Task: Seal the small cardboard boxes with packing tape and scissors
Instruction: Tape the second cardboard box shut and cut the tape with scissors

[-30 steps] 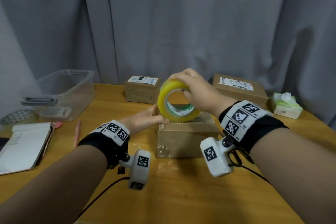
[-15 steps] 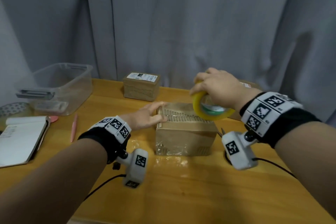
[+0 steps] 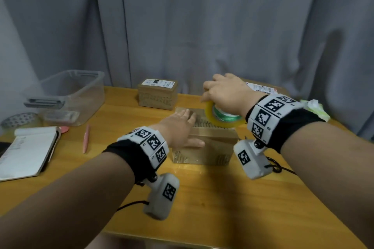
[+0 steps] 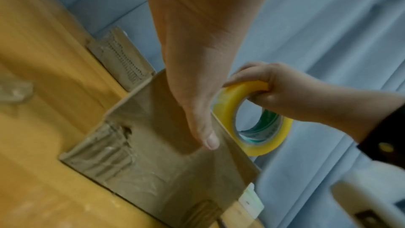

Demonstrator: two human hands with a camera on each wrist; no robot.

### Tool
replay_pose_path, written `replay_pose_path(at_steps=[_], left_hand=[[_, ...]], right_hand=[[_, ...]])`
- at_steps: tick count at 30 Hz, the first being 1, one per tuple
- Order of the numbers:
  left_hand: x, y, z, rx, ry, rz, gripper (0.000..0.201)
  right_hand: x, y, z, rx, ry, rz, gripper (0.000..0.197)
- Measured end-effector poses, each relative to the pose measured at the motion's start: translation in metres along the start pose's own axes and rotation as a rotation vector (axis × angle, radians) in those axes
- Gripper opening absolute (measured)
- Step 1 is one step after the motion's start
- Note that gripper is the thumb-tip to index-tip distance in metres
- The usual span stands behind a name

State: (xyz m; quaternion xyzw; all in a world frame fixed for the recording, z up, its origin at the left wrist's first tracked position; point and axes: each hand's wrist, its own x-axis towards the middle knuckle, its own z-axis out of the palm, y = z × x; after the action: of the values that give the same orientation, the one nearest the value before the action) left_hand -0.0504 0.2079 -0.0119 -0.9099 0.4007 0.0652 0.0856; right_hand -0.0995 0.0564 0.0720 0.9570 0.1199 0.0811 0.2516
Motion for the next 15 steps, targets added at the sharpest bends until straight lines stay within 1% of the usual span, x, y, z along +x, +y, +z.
replay_pose_path(at_steps=[3, 4, 8, 9, 11, 13, 15], left_hand=[[0.002, -0.008, -0.003, 0.014, -0.022, 0.019, 0.094], [0.003, -0.010, -0.004, 0.007, -0.022, 0.028, 0.093], [0.007, -0.022, -0.008, -0.024, -0.031, 0.049, 0.092], [0.008, -0.025, -0.008, -0.035, -0.028, 0.050, 0.091], [0.008, -0.028, -0.007, -0.053, -0.021, 0.058, 0.091], [0.009, -0.029, -0.006, -0.041, -0.022, 0.063, 0.090], [0.011, -0.030, -0.007, -0.039, -0.023, 0.063, 0.090]], right_hand=[[-0.016, 0.021, 0.008, 0.156, 0.022, 0.137, 0.054], [-0.021, 0.023, 0.010, 0.167, 0.036, 0.154, 0.055], [-0.024, 0.024, 0.009, 0.062, 0.075, 0.090, 0.048], [-0.026, 0.028, 0.009, 0.043, 0.052, 0.089, 0.048], [-0.036, 0.037, 0.017, 0.016, -0.053, 0.107, 0.054], [-0.048, 0.041, 0.032, 0.074, -0.148, 0.150, 0.064], [-0.055, 0.035, 0.045, 0.158, -0.199, 0.186, 0.070]])
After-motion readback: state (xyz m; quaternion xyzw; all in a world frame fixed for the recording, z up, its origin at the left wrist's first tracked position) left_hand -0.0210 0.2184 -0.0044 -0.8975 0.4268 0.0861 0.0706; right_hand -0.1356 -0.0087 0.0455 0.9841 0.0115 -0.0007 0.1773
